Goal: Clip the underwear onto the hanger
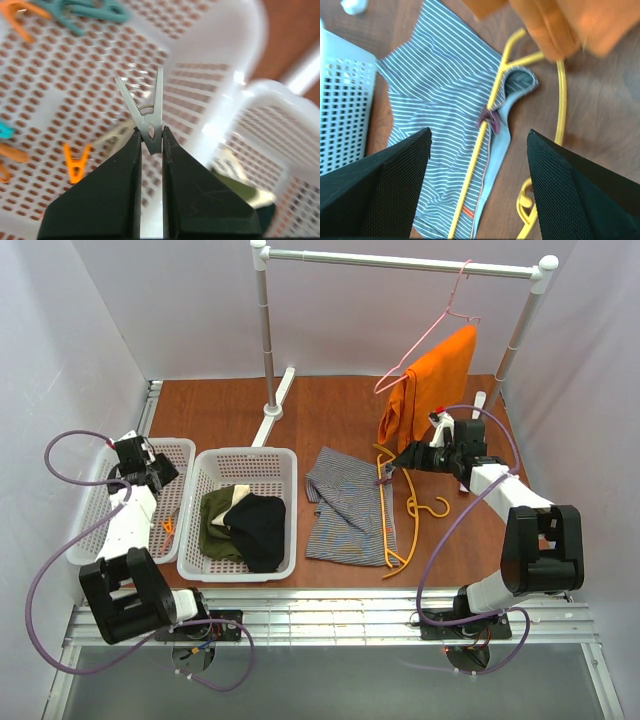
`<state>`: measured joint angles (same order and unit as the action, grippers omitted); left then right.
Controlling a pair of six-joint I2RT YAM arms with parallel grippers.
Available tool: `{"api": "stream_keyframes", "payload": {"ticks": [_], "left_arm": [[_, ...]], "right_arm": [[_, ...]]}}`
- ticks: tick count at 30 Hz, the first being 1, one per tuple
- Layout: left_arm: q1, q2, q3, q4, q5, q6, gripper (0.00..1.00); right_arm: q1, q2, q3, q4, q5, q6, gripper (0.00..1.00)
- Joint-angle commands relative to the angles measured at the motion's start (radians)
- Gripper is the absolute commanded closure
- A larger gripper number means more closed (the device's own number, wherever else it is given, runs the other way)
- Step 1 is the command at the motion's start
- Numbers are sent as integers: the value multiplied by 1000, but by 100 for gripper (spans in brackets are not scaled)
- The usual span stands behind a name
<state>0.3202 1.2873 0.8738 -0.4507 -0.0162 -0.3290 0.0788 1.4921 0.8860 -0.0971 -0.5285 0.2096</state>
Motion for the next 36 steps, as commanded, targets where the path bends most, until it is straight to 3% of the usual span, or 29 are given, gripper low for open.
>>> {"api": "stream_keyframes", "payload": {"ticks": [1,8,11,16,23,26,32,35,36], "left_arm": [[-45,-78,59,-66,199,-19,100],[-213,-5,264,-106,419,-7,100],[-282,47,353,-108,596,-13,100],[-435,118,451,-86,841,-48,100],[-621,201,467,62,1117,-185,100],[-690,221,433,255,1217,-339,100],[-777,268,334,820,1308,-762,100],[-803,299,240,1317,1311,-1068,100],[-814,319,216,1412,1303,-1205,100]], "right_arm": [[-4,5,77,5,-59,10,30],[-4,-29,116,-13,-103,39,30],[-4,-62,129,-24,-120,57,30],[-4,-115,154,-7,-214,207,29],[-1,-182,200,63,-359,450,27],[24,-197,203,146,-427,556,26],[84,-197,196,226,-519,672,23],[105,-204,197,226,-522,674,18],[111,-205,197,226,-525,677,18]]}}
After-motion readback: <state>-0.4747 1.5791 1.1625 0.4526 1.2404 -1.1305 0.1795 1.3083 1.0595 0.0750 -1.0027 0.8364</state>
